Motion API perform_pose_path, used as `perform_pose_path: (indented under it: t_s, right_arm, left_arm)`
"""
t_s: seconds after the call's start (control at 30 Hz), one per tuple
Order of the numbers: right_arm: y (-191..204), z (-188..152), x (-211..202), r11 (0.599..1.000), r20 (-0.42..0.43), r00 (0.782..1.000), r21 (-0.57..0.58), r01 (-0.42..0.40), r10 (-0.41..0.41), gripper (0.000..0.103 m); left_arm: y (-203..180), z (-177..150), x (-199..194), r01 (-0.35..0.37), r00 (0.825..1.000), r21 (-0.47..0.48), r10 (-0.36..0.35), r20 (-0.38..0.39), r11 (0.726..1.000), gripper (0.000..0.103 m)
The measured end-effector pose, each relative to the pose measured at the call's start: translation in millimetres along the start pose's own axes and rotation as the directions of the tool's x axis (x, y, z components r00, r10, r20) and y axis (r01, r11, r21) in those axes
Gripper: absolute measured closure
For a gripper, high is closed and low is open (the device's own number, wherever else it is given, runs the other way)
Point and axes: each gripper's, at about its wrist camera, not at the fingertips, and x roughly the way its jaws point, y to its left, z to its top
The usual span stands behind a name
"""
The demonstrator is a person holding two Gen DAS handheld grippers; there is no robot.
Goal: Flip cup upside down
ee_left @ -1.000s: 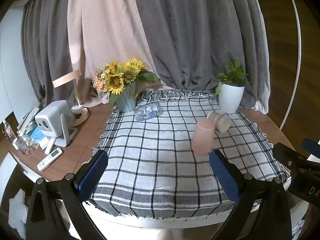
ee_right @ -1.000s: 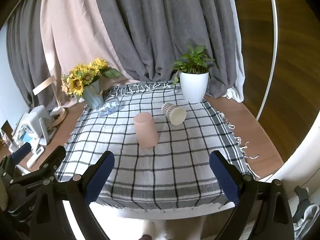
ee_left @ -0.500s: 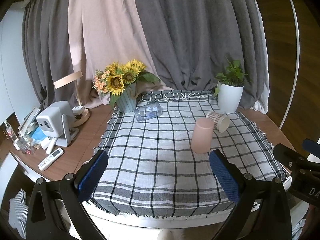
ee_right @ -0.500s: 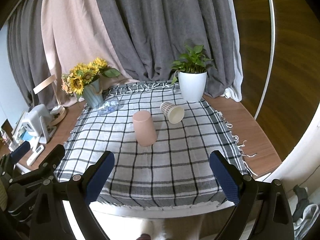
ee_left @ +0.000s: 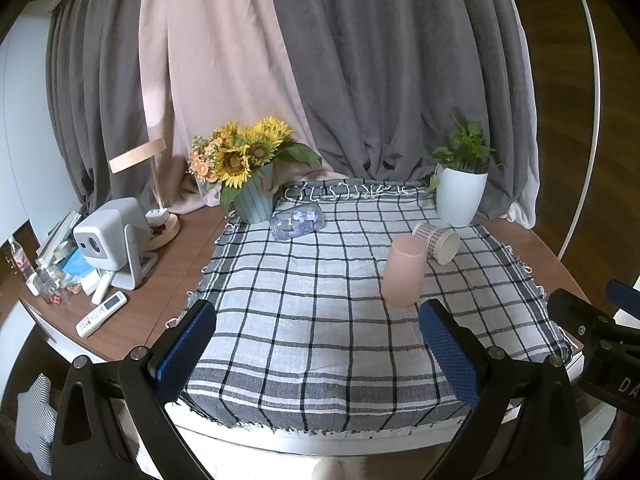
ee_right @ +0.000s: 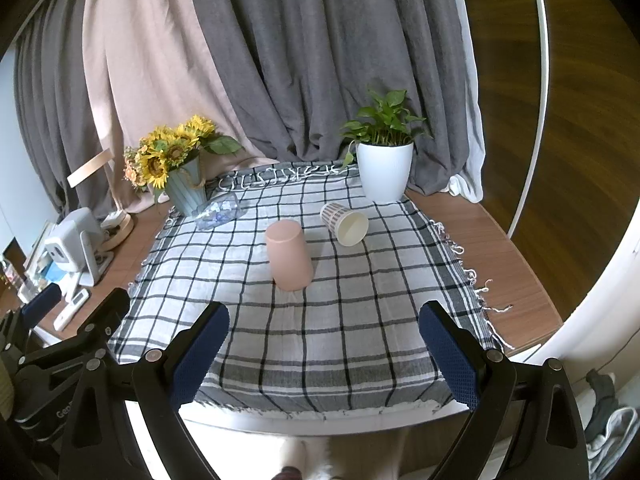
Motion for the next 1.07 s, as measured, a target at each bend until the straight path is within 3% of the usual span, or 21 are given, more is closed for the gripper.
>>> perform_pose_path:
  t_s: [1.07]
  right_arm:
    - [0.0, -1.7, -0.3, 1.0, -0.003, 1.0, -0.002, -0.002, 0.002, 0.007]
  left_arm:
    - [-2.4, -0.4, -0.1, 0.0, 1.0, -0.002, 0.0, -0.004, 1.0, 0.0]
